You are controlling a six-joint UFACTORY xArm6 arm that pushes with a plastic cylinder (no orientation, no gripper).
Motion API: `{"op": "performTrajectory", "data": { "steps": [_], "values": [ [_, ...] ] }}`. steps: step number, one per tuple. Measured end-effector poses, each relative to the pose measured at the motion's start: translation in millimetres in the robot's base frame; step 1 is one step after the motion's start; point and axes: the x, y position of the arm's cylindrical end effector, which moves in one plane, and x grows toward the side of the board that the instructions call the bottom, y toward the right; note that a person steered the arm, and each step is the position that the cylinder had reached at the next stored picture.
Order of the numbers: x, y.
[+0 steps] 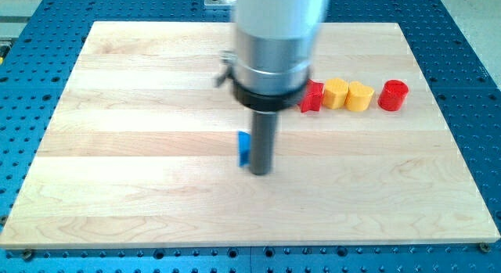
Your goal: Move the blue triangle to the left of the green star
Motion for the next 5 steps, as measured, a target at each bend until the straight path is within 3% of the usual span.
{"op": "performTrajectory", "data": {
  "steps": [1,3,4,5],
  "values": [
    [-32,-24],
    [-30,-91],
    [-62,-65],
    [-65,-64]
  ]
}}
